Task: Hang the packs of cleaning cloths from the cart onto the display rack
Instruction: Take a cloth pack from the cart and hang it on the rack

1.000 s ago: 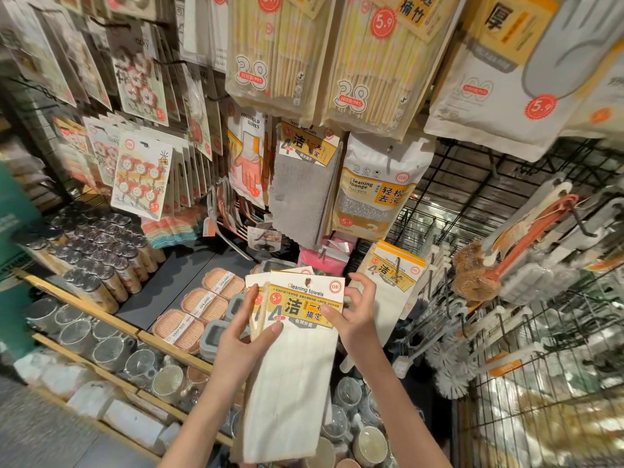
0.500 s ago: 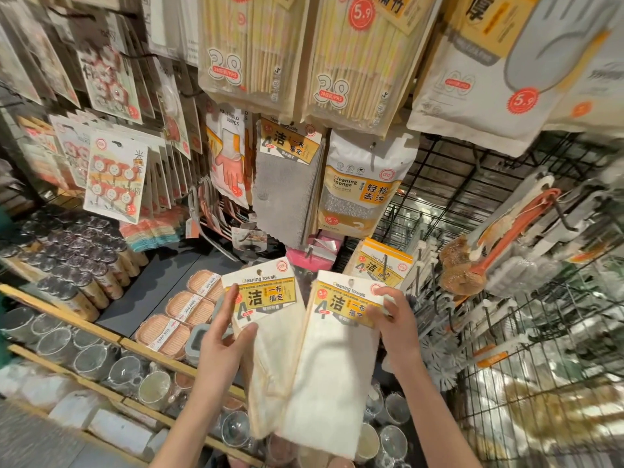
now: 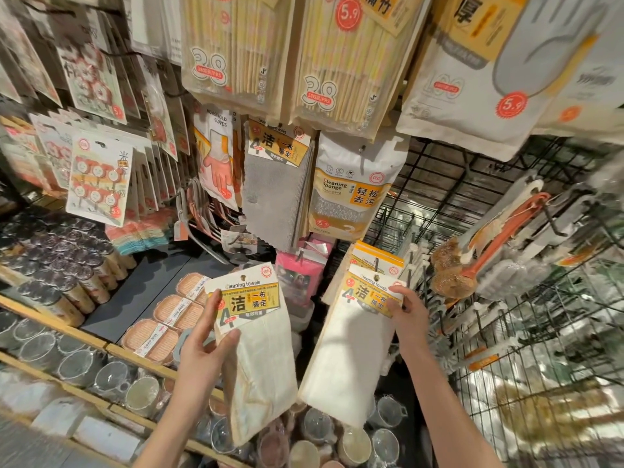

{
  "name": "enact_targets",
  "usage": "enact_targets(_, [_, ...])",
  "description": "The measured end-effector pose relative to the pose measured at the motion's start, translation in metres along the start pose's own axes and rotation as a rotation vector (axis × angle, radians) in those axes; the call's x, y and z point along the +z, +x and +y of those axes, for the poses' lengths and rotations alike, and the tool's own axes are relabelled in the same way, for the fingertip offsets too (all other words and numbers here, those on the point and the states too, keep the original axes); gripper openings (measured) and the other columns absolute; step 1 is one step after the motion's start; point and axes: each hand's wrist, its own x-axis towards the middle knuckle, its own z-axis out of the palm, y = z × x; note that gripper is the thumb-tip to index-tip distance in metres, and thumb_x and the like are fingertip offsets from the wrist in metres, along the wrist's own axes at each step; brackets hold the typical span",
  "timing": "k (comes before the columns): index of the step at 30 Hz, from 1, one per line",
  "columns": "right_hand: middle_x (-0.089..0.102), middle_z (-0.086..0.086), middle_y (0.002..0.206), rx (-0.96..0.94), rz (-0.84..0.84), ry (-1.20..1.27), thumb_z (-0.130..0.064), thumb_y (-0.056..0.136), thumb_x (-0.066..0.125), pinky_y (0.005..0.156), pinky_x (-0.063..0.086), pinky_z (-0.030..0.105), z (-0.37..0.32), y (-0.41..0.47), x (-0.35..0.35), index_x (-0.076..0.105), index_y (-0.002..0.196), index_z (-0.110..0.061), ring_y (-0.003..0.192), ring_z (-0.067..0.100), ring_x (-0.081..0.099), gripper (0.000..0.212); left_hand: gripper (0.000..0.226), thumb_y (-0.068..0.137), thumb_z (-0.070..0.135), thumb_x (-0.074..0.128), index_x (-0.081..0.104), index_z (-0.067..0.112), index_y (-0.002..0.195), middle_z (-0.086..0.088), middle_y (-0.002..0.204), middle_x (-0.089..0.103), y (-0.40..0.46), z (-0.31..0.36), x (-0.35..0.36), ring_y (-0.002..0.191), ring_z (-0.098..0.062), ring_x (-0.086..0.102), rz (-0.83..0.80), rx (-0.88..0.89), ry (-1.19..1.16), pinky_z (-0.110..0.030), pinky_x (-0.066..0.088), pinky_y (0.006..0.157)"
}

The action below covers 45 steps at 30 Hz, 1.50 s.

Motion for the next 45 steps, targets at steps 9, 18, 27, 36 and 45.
enact_targets(9, [0.056, 0.014, 0.123, 0.0, 0.061, -0.144, 0.016, 0.086, 0.047, 0.06, 0.045, 0.008, 0.007, 0.022, 0.012, 0.065, 0.104, 0.003, 0.109, 0.024, 0.051, 0.029, 0.068, 0.089, 0.006, 0.063, 0.041, 0.058, 0.126, 0.019, 0.137, 0.05, -0.001, 0.001, -0.002, 0.121, -0.009, 0.052, 0.029, -0.008, 0.004, -0.039, 0.047, 0.098])
enact_targets(18, [0.053, 0.013, 0.131, 0.057, 0.007, -0.277, 0.01, 0.084, 0.046, 0.085, 0.043, 0.031, 0.002, 0.05, 0.019, 0.063, 0.113, -0.008, 0.103, 0.021, 0.053, 0.038, 0.068, 0.089, 0.008, 0.064, 0.04, 0.06, 0.125, 0.027, 0.138, 0.045, -0.004, -0.001, -0.006, 0.13, -0.011, 0.044, 0.022, 0.012, 0.052, -0.039, 0.042, 0.102])
enact_targets(27, [0.041, 0.011, 0.143, 0.131, -0.075, -0.222, 0.0, 0.091, 0.052, 0.099, 0.039, 0.036, -0.001, 0.048, 0.018, 0.053, 0.13, -0.006, 0.126, 0.027, 0.043, 0.04, 0.069, 0.089, 0.006, 0.063, 0.04, 0.057, 0.129, 0.028, 0.138, 0.045, -0.008, 0.004, -0.006, 0.126, -0.009, 0.046, 0.018, 0.002, 0.025, -0.029, 0.043, 0.091])
enact_targets(36, [0.046, 0.001, 0.137, 0.121, -0.099, -0.075, -0.01, 0.088, 0.06, 0.105, 0.04, 0.043, -0.016, 0.002, 0.019, 0.054, 0.125, -0.024, 0.123, 0.022, 0.045, 0.041, 0.07, 0.088, 0.006, 0.064, 0.039, 0.047, 0.138, 0.038, 0.119, 0.051, -0.013, 0.008, -0.003, 0.112, -0.01, 0.059, 0.004, -0.003, 0.04, -0.035, 0.054, 0.089])
enact_targets(45, [0.051, -0.008, 0.126, -0.034, -0.623, -0.077, -0.01, 0.087, 0.064, 0.08, 0.049, 0.017, -0.071, -0.083, 0.073, 0.039, 0.129, -0.04, 0.109, 0.009, 0.058, 0.057, 0.067, 0.088, -0.002, 0.06, 0.044, 0.053, 0.123, 0.05, 0.103, 0.054, -0.022, 0.009, 0.006, 0.094, 0.014, 0.061, -0.144, -0.034, -0.005, -0.02, 0.057, 0.071])
